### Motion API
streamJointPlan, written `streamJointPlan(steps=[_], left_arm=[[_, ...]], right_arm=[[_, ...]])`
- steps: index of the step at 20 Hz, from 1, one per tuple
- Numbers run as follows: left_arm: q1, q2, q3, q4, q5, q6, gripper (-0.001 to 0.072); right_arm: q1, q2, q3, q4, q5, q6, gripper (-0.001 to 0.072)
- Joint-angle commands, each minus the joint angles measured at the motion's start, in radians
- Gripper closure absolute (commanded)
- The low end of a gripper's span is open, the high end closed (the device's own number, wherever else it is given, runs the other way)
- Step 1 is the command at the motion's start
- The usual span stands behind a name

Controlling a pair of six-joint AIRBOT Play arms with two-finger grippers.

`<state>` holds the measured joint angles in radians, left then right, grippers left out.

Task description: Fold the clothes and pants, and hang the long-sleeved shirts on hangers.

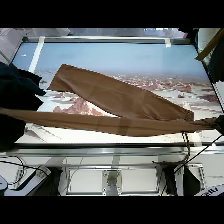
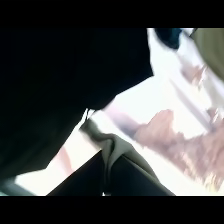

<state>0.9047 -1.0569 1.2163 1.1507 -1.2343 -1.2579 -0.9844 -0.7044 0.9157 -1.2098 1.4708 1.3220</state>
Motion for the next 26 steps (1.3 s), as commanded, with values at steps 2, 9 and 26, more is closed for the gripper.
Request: streamJointPlan(steps=[2, 9, 26], left_arm=[[-0.33, -0.16, 0.147, 0.022, 0.282, -0.107, 0.0697], [-0.743, -0.744, 0.68, 0.474, 0.428, -0.506, 0.0697], [-0.821, -0.978, 0.867, 0.513, 0.714, -0.716, 0.0187]], right_arm=[[0.0, -0.145, 0.014, 0.177, -0.039, 0.029, 0.0686], [0.0, -0.422, 0.014, 0.204, -0.163, 0.031, 0.0685], [0.21, -0.56, 0.027, 0.227, -0.653, 0.163, 0.0392]])
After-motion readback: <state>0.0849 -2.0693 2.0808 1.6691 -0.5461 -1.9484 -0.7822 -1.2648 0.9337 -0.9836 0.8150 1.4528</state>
